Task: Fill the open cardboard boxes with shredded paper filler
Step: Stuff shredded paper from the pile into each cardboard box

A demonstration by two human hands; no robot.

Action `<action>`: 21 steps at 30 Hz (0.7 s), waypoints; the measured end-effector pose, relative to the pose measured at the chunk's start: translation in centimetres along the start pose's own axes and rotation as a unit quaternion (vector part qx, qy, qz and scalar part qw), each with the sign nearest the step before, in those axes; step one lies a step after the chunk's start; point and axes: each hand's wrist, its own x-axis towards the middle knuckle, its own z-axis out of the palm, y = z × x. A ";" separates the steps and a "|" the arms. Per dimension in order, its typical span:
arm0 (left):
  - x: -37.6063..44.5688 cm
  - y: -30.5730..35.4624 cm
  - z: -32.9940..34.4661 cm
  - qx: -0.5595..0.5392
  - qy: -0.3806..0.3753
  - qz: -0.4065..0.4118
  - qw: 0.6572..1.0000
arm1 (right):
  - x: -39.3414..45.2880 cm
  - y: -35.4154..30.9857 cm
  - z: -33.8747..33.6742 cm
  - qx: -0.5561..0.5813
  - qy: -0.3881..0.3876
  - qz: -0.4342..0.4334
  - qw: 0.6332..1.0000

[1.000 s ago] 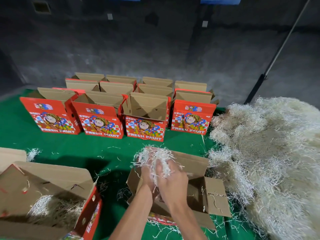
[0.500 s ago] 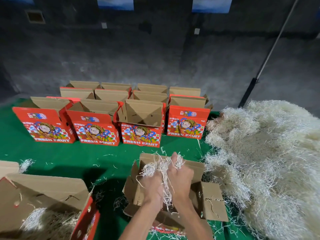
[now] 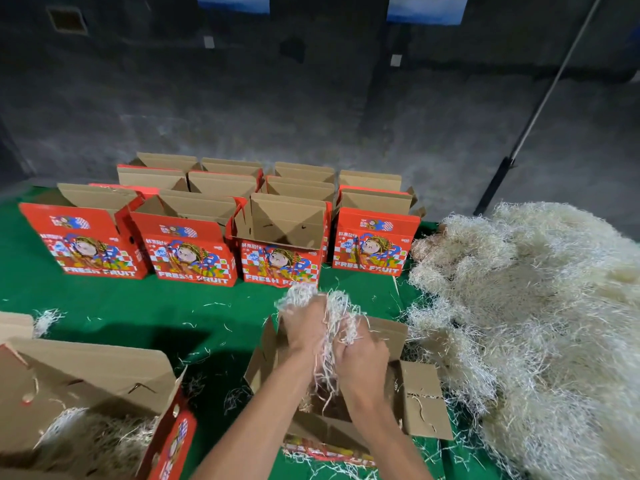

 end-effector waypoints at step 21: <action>-3.3 -1.7 2.4 0.050 -0.086 -0.095 0.990 | 5.8 3.0 -2.8 0.038 0.013 0.102 0.994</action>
